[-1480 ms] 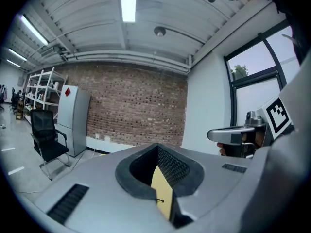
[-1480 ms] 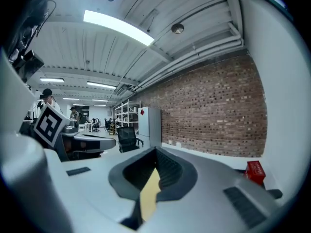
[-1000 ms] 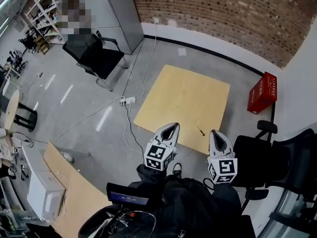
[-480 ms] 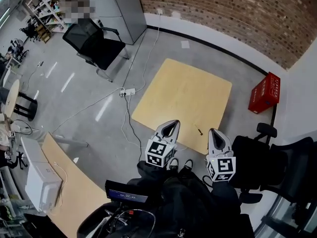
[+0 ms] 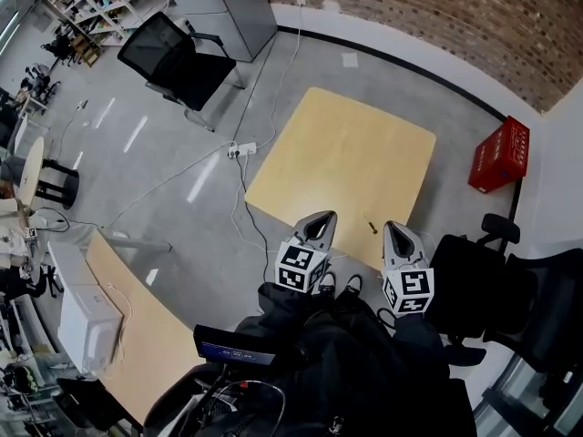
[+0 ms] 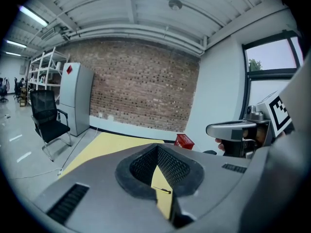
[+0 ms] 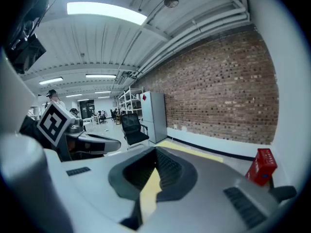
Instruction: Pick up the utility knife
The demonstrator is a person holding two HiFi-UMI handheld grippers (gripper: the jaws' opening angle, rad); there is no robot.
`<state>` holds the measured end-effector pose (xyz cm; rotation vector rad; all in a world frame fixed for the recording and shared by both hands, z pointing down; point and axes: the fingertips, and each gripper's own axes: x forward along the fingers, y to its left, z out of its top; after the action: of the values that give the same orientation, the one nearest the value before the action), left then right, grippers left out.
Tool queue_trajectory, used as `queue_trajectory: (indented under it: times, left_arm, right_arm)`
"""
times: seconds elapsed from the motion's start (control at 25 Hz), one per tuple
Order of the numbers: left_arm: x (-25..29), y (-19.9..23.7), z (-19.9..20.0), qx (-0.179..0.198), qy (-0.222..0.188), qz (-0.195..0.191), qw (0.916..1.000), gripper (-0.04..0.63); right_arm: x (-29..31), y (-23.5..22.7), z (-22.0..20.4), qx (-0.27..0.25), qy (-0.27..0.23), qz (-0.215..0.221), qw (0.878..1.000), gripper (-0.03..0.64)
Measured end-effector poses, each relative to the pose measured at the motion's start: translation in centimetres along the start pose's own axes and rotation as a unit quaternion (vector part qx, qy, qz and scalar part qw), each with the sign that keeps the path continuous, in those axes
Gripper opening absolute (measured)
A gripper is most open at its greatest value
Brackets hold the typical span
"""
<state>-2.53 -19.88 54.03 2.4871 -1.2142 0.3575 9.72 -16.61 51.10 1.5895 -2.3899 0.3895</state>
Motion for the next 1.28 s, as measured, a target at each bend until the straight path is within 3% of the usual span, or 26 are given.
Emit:
queue_trajectory:
  times: [0.76,1.28]
  left_arm:
    - [2.0,2.3,-10.4,-0.044,0.109,0.016,0.9930,-0.003]
    - [1.3,3.2,-17.3,-0.074,0.168,0.024,0.9826,-0.003]
  right_arm:
    - [3.3,0.1,-10.0,0.017,0.116,0.027,0.993,0.003]
    - [5.7,0.5,-18.1,0.011,0.202,0.053,0.978,0.003]
